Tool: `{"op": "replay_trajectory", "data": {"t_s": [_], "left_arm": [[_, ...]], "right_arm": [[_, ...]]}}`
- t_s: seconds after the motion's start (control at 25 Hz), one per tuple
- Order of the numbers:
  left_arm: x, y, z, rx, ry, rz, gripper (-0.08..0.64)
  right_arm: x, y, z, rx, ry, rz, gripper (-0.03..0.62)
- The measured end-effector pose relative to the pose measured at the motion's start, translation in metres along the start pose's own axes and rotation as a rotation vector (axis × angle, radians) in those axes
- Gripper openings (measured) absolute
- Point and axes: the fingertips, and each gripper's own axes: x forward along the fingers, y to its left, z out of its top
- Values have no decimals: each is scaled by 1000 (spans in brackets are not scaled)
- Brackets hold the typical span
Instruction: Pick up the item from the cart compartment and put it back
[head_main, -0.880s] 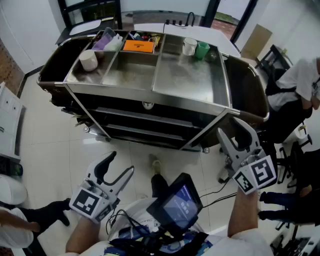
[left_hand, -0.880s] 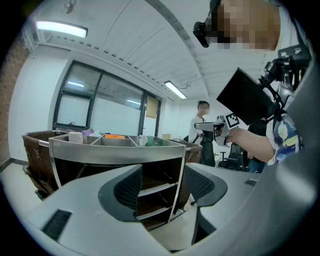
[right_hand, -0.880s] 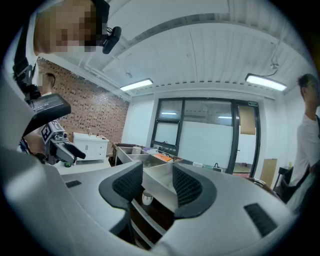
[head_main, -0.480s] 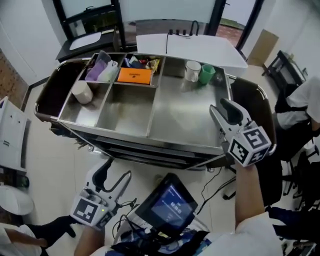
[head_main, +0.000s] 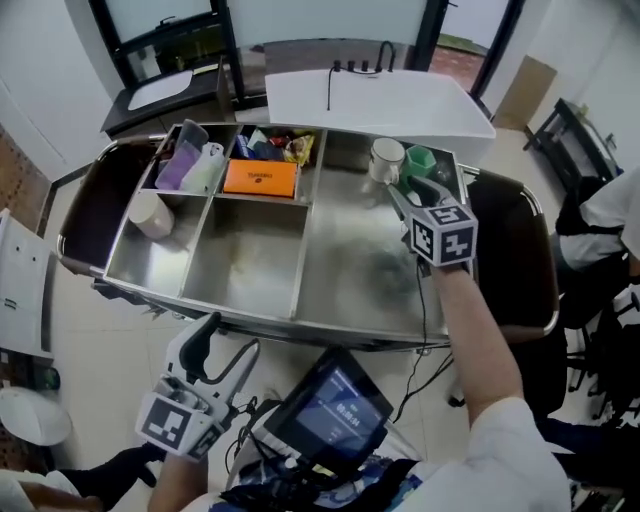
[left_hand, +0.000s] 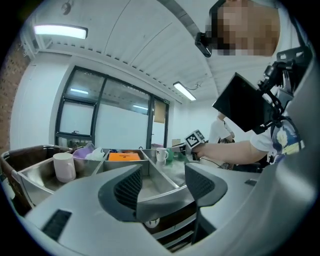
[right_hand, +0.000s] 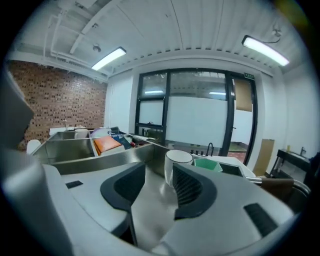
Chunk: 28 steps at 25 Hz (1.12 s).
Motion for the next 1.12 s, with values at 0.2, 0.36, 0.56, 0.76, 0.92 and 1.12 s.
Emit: {"op": "replay_trajectory", "data": {"t_s": [0.2, 0.36, 0.56, 0.76, 0.92, 1.12], "left_arm": [[-2, 21, 4, 2, 1, -15, 273], [-8, 35, 3, 5, 10, -22, 273], [-11, 47, 1, 3, 19, -25, 274], [-12, 57, -1, -7, 20, -18, 274], [-12, 61, -2, -10, 19, -17, 274], [-10, 60, 2, -3, 10, -29, 274]], "right_arm": [[44, -19, -31, 58, 94, -87, 164], [63, -32, -39, 77, 127, -153, 164], [81, -36, -37, 70, 113, -173, 115], [84, -42, -37, 51, 102, -210, 85], [85, -42, -38, 83, 88, -195, 77], [79, -40, -30, 83, 71, -194, 72]]}}
